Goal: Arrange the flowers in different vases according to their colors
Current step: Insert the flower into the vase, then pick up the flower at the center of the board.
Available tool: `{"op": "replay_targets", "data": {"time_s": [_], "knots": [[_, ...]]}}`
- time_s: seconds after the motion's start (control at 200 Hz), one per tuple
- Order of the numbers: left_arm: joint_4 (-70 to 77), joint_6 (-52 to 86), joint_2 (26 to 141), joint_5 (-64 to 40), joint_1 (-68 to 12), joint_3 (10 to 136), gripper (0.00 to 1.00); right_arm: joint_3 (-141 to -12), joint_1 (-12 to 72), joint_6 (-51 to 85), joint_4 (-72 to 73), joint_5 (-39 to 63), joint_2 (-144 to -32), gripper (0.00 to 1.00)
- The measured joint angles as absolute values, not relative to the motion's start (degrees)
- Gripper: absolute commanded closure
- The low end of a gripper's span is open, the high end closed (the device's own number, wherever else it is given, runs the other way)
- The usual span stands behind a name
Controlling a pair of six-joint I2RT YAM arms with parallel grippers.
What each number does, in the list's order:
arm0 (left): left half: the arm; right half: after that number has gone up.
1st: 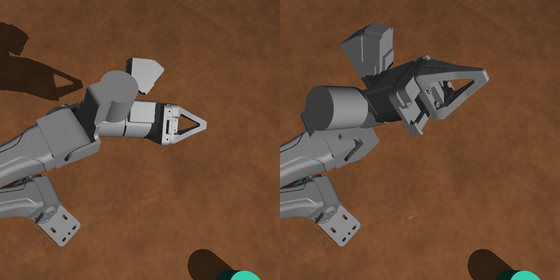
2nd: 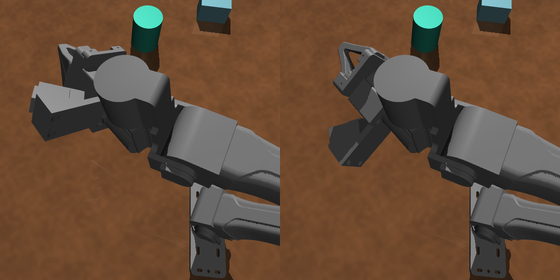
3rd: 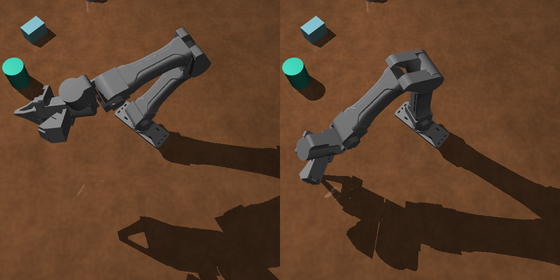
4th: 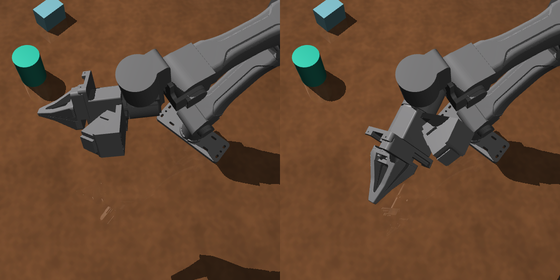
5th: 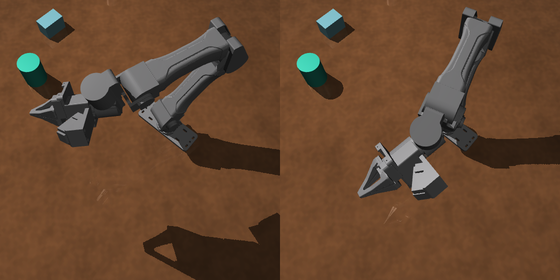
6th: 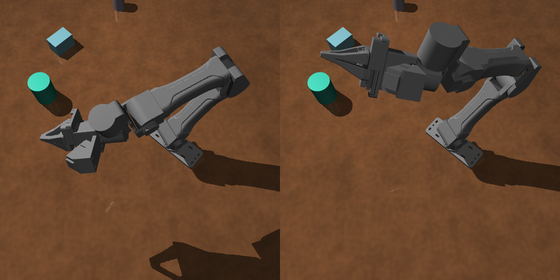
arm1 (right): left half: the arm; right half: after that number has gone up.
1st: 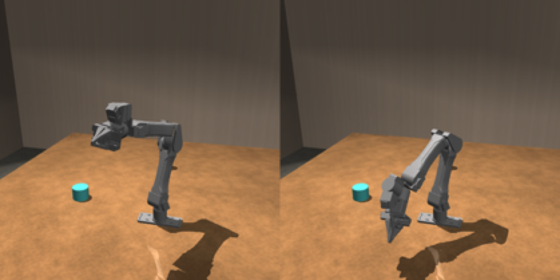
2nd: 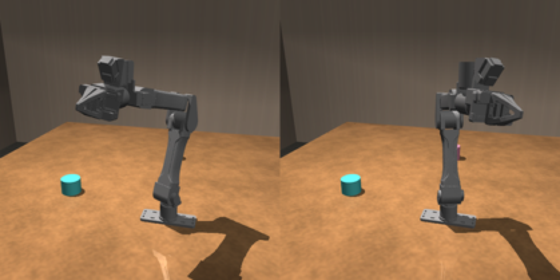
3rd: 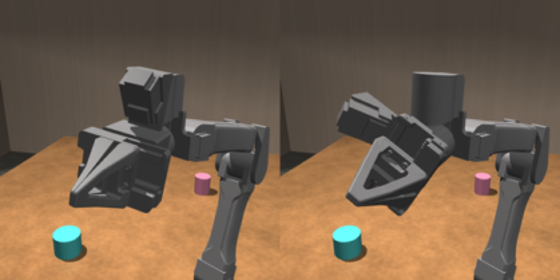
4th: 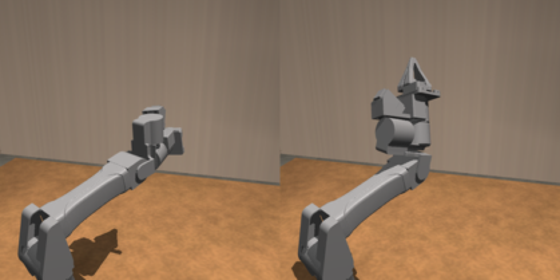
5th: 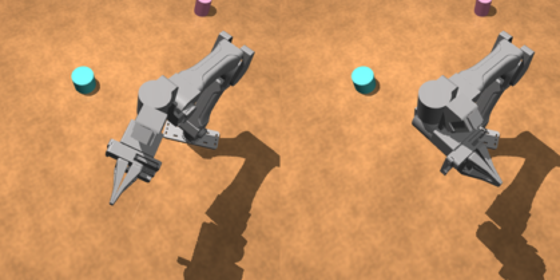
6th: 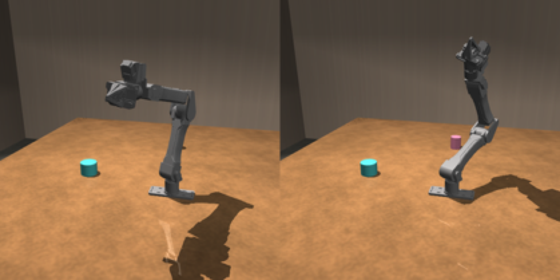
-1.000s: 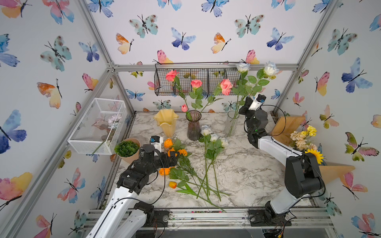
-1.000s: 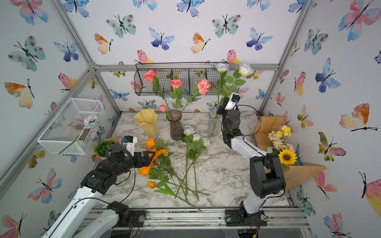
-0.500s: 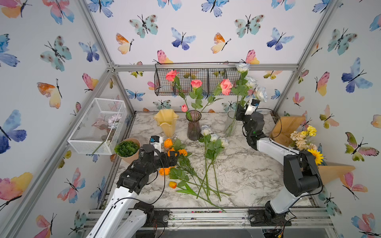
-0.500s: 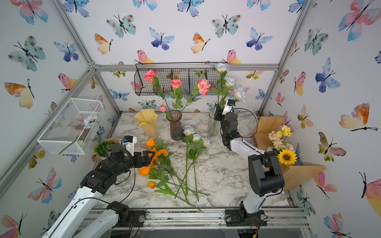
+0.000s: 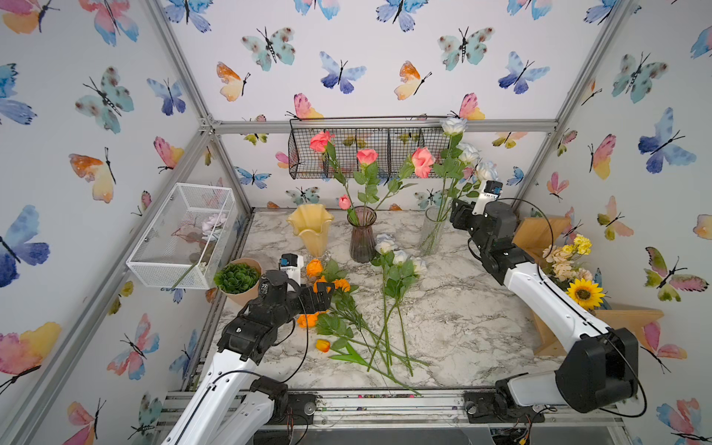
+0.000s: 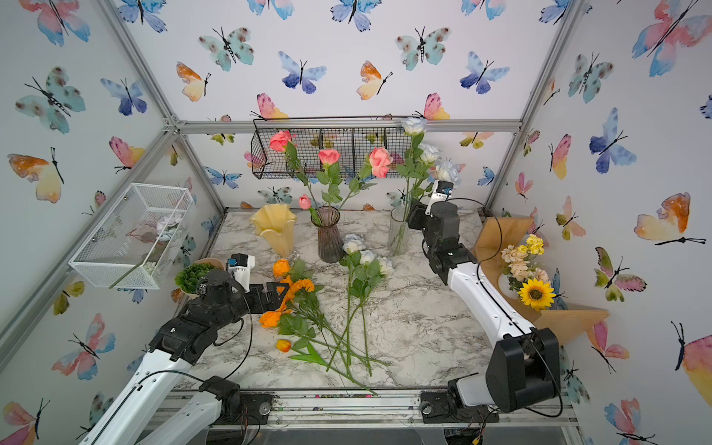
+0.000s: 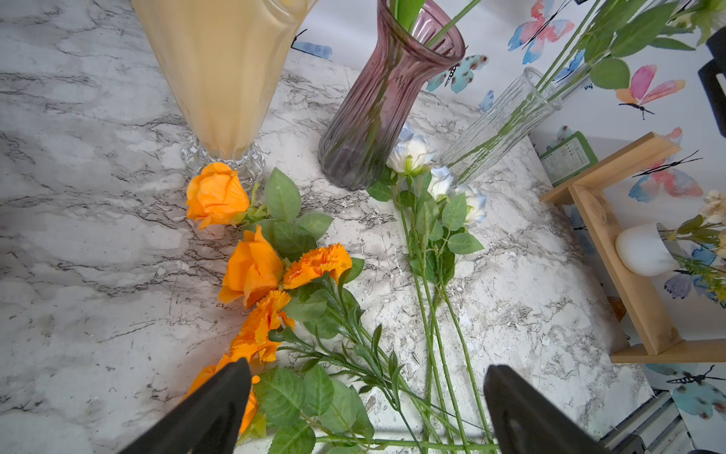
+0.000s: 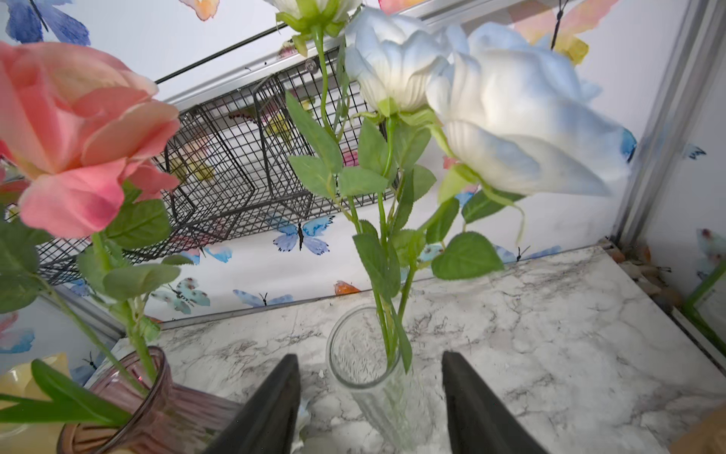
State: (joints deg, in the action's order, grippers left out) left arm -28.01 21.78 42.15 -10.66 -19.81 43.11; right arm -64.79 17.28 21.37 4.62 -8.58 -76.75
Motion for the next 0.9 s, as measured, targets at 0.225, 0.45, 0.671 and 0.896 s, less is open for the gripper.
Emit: {"op": "replay_targets", "data": {"time_s": [0.225, 0.45, 0.671, 0.896], "knots": [[-28.0, 21.8, 42.0, -10.9, -19.8, 43.1, 0.01, -64.2, 17.3, 25.4, -9.1, 0.4, -71.3, 0.44], [-28.0, 21.6, 42.0, -11.8, -19.8, 43.1, 0.01, -54.8, 18.6, 33.6, -14.7, 12.3, -70.4, 0.51], [-27.8, 21.4, 42.8, -12.4, -19.9, 43.1, 0.01, -46.4, 27.3, 39.5, -15.3, 15.2, -73.2, 0.52], [-27.7, 21.1, 43.9, -13.5, -20.3, 43.1, 0.01, -46.2, 33.9, 42.6, -11.5, 15.1, -79.8, 0.53]]}}
